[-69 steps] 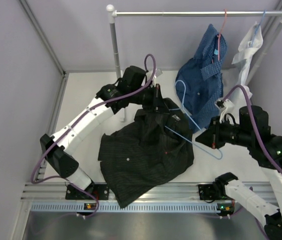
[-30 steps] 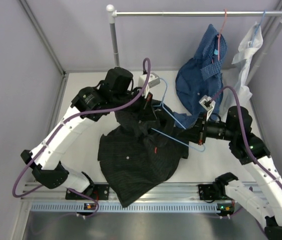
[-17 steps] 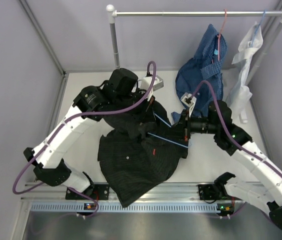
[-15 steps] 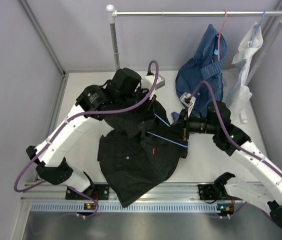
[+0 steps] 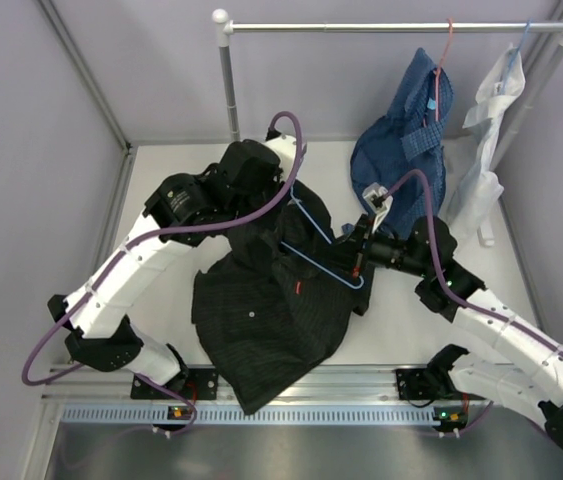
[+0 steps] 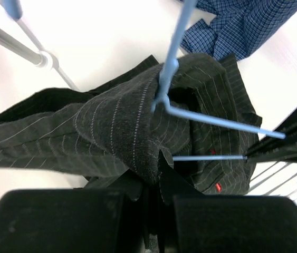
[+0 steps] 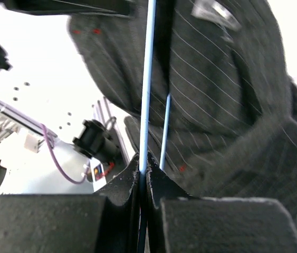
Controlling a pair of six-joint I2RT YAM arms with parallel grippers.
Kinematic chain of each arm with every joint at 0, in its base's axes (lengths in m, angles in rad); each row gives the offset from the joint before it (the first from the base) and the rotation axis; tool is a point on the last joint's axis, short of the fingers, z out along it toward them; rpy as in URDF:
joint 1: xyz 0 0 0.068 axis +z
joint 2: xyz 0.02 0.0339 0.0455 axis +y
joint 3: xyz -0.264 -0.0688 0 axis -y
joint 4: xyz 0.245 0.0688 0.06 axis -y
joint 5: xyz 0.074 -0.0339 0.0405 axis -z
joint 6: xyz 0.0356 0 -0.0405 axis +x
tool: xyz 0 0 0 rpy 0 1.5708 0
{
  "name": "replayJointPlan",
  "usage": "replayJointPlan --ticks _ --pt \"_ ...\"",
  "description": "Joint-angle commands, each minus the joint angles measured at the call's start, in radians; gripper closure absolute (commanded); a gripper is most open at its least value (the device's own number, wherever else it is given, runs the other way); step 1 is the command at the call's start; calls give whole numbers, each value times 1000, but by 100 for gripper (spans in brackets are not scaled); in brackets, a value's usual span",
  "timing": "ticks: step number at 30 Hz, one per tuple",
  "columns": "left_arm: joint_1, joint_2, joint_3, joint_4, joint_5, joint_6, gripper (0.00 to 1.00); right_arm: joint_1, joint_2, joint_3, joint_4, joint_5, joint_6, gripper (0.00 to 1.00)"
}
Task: Place the shirt on the hanger
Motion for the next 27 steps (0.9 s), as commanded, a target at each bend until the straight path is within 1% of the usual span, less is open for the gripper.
replayJointPlan --ticks 1,4,5,6,10,11,13,14,15,18,20,21,22,23,24,25,27 --pt "-5 -12 42 -12 -56 21 100 68 23 22 253 29 21 100" --pt "-11 3 64 -20 -116 26 100 102 45 29 267 61 12 100" --pt "-14 5 70 -20 -124 31 100 105 51 29 270 66 11 100" --pt "-16 5 74 -18 -103 38 100 110 56 29 275 69 11 100" --pt "-45 -12 90 -14 6 92 76 110 66 28 303 93 11 100" --pt "-56 -21 88 -12 20 112 62 108 68 26 319 96 11 100" --pt "-57 -31 88 -14 14 121 51 110 69 28 330 107 12 100" --pt "-57 -38 79 -12 -1 124 10 108 69 25 335 110 14 100" --pt "-56 -55 70 3 -25 127 2 110 68 22 352 113 14 100" --pt "-57 -84 30 37 -147 146 2 108 60 -1 392 124 27 100" --pt "-56 -135 -13 121 -226 170 2 108 59 -14 402 127 32 100" --pt "-56 -159 -86 167 -245 204 2 110 57 -20 412 127 35 100" --pt "-56 -220 -129 278 -253 256 2 110 56 -26 437 126 41 100" --pt "-56 -254 -168 345 -238 280 2 108 54 -41 451 124 40 100" --pt "-53 -285 -238 403 -236 297 2 108 48 -47 461 120 38 100" --pt "-28 -325 -258 492 -236 314 2 108 34 -55 476 124 28 100" --pt "62 -328 -268 512 -77 327 2 107 14 -76 479 129 20 100"
